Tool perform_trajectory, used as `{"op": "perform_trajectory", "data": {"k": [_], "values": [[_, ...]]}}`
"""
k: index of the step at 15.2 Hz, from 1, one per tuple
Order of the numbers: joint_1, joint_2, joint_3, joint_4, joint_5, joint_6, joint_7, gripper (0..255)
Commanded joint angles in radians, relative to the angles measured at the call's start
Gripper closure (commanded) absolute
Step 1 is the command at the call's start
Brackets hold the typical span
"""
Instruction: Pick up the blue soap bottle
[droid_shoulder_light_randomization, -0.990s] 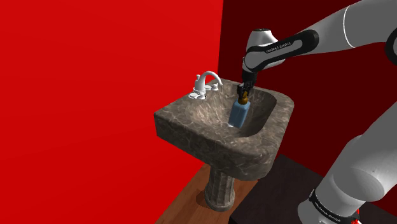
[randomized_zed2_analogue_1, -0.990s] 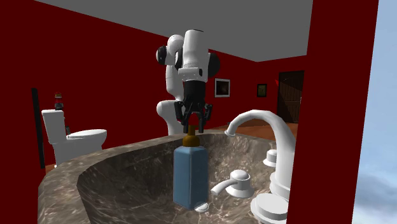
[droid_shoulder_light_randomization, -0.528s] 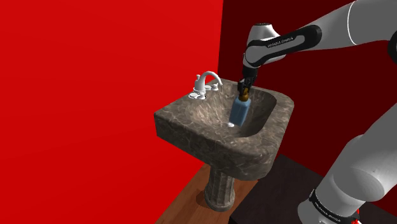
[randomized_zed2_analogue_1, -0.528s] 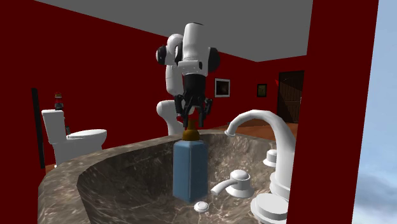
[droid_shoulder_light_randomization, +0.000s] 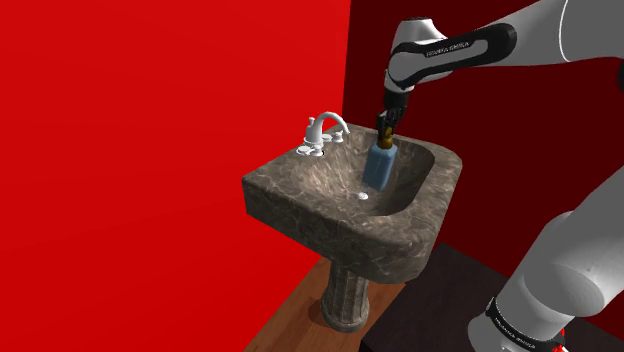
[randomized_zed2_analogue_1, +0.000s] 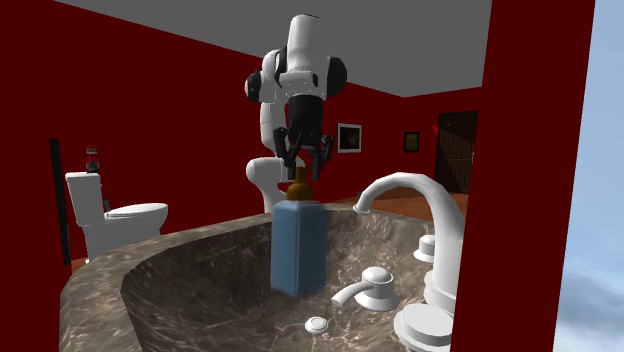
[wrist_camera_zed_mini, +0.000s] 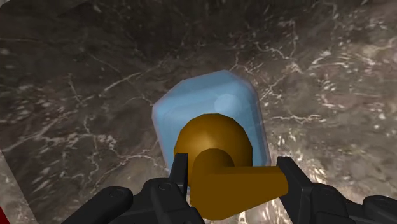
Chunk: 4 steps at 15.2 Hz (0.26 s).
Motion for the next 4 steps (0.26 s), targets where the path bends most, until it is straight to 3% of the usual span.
{"op": "perform_trajectory", "data": {"k": [1,4], "values": [[0.0,-0.002,0.001,0.023,0.001,-0.025,-0.002,255],[0.001,-0.004,0.001,0.037,0.001,-0.04,-0.003,255]]}}
